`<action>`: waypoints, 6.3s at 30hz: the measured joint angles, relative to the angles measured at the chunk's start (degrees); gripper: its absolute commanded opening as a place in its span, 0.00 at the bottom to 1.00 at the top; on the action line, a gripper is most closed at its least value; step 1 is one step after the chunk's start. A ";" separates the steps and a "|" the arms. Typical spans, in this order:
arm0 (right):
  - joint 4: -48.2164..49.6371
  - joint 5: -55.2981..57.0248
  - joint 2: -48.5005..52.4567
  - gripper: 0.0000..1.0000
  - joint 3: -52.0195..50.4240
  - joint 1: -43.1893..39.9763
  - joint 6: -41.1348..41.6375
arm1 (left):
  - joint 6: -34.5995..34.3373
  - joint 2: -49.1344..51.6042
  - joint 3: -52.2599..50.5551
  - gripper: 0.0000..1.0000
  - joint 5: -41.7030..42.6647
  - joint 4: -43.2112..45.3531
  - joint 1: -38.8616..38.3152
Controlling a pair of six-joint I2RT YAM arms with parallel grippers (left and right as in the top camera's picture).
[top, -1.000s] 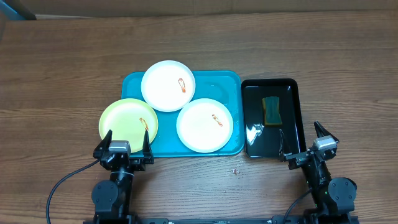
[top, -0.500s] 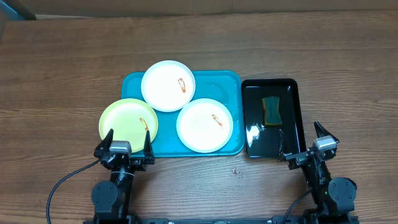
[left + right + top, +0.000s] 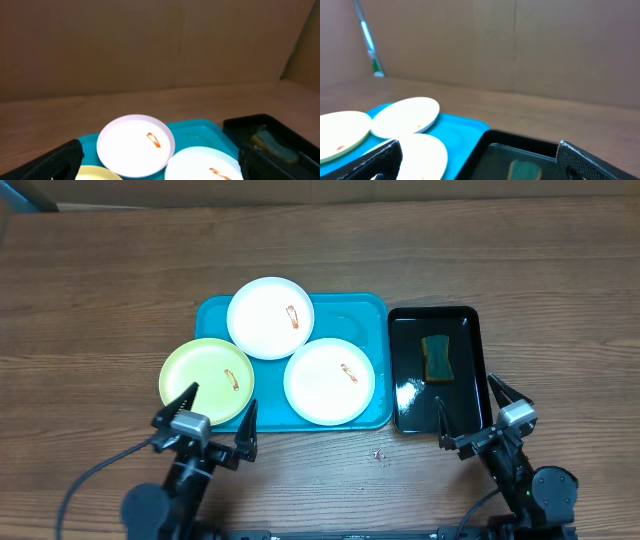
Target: Clean dirty plates on tray and stack at the side
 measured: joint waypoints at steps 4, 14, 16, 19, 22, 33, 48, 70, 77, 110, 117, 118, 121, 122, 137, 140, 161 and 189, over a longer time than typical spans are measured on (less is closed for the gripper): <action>-5.35 -1.31 3.19 1.00 9.94 0.00 1.92 | 1.16 10.67 16.44 1.00 2.47 -8.63 0.00; -41.62 -2.64 40.06 1.00 57.64 0.00 0.79 | 2.58 52.87 64.50 0.99 9.38 -51.21 0.00; -50.73 -2.91 50.99 1.00 69.57 0.00 -0.02 | 2.56 59.06 70.23 1.00 9.84 -55.39 0.00; -64.48 -3.67 64.22 1.00 83.38 0.00 -0.44 | 2.56 66.16 75.28 1.00 10.71 -61.22 0.00; -75.76 -4.22 73.77 1.00 91.93 0.00 -0.74 | 2.47 70.73 76.08 0.70 11.85 -66.14 0.00; -83.93 -4.33 91.10 1.00 94.18 0.00 -0.44 | -0.63 78.77 67.30 0.78 4.46 -69.72 -4.13; -77.61 1.29 98.99 0.70 90.92 0.04 5.70 | -12.24 78.86 40.44 0.61 -2.12 -45.48 -14.64; -40.28 8.11 99.10 0.79 60.67 0.04 10.64 | -23.21 78.86 27.28 0.64 -12.81 -19.71 -19.65; -38.91 8.11 99.10 0.79 55.80 0.04 11.87 | -23.30 78.86 26.88 0.69 -14.03 -18.38 -19.65; -34.56 14.14 99.10 0.79 54.53 4.74 13.38 | -23.63 87.47 26.77 0.37 -12.22 -9.44 -19.65; -35.67 17.53 100.13 0.29 54.42 8.04 12.96 | -23.67 87.47 26.77 0.41 -12.22 -9.44 -19.65; -35.98 18.16 100.37 0.15 54.38 8.57 13.25 | -23.67 87.47 26.77 0.43 -12.22 -9.44 -19.65; -37.46 18.88 100.59 0.04 54.31 9.49 13.44 | -23.67 87.47 26.77 0.43 -12.24 -9.46 -19.65; -38.14 19.06 100.59 0.04 54.31 9.70 13.51 | -23.65 87.47 26.77 0.43 -12.24 -9.44 -19.65; -40.09 20.24 100.67 0.70 58.84 8.04 13.57 | -23.65 87.47 26.77 0.45 -12.24 -9.25 -19.65; -39.39 20.50 100.69 0.69 58.84 7.80 13.57 | -23.65 87.47 26.77 0.45 -12.24 -9.25 -19.65; -34.03 20.96 101.77 0.89 56.08 7.80 13.66 | -23.65 87.47 26.77 0.46 -12.24 -9.25 -19.65; -27.58 22.86 101.88 0.76 55.43 7.80 13.75 | -23.65 87.47 26.77 0.54 -12.24 -9.25 -19.65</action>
